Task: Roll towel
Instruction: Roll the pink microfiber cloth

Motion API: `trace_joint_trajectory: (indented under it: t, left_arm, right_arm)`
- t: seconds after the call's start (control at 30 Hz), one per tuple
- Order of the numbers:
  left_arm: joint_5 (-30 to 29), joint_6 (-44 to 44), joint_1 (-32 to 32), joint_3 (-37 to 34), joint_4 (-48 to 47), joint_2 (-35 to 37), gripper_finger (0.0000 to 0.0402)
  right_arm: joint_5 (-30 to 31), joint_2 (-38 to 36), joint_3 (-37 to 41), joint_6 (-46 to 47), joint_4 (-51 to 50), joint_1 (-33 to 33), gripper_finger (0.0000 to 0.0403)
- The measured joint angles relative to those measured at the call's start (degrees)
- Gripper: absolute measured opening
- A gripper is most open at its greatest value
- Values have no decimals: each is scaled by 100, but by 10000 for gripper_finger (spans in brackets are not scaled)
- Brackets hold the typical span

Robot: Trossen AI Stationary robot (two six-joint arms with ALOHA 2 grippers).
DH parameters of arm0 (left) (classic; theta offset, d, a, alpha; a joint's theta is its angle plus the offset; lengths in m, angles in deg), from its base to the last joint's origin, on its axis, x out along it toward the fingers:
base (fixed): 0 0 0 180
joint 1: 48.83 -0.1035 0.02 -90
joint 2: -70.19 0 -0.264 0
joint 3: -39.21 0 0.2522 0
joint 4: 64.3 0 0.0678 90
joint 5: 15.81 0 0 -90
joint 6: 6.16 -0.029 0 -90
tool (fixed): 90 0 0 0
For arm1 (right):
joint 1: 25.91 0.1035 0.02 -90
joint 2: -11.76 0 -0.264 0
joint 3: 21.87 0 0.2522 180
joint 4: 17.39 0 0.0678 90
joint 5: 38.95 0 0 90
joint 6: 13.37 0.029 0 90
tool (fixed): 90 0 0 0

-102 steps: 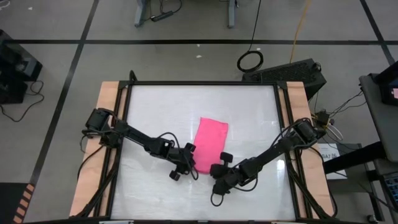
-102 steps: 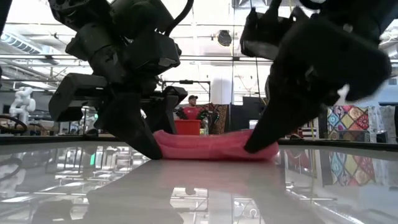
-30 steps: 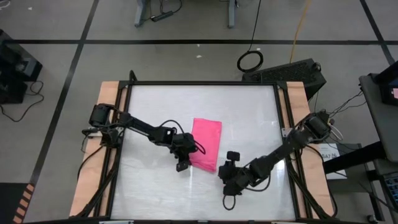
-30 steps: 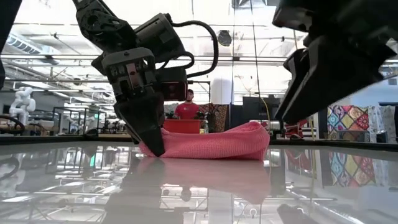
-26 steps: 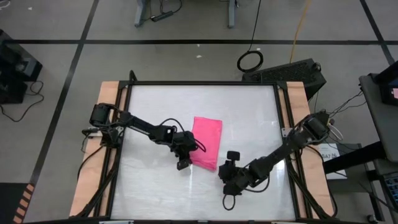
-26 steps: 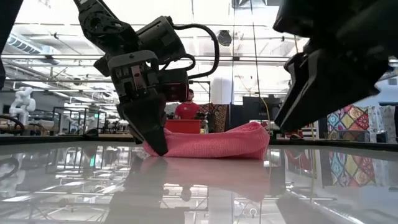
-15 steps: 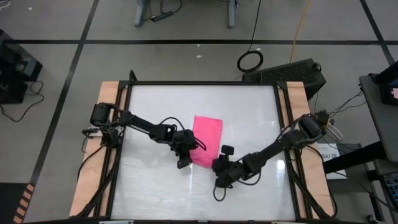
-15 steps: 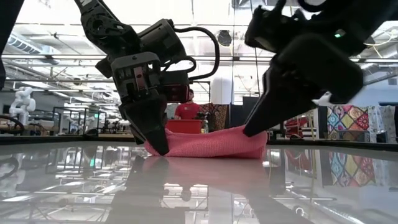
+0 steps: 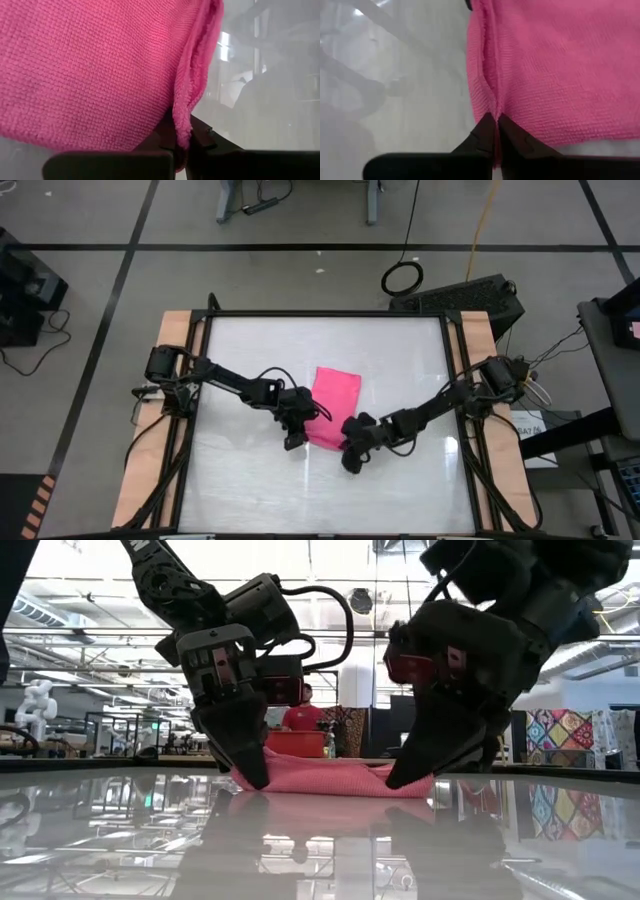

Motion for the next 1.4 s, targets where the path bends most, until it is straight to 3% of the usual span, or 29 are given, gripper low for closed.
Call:
trace_joint_trajectory:
  t: [0.33, 0.6, 0.8, 0.97, 1.17, 1.4]
  left_arm:
    - [501, -30, 18, -17, -68, 149, 29]
    - [329, -499, 11, -17, -177, 674, 134]
    - [-491, -1382, 118, -17, -642, 1312, 177]
    - [-1144, -2673, 836, -4, -414, 1753, 178]
    - [-2054, -3830, 1648, -4, -166, 1543, 178]
    - [-2525, -3932, 1656, -4, -201, 1004, 177]
  right_arm:
    - [-1143, -70, 75, 805, 28, -511, 3]
    - [-1814, -70, 84, 1014, 37, -801, 3]
    - [-1924, -70, 84, 1173, 22, -895, 3]
    - [-2025, -70, 84, 1195, 27, -931, 3]
    - [-2023, -70, 84, 1236, 40, -940, 3]
    - [-2021, -70, 84, 1257, 46, -996, 4]
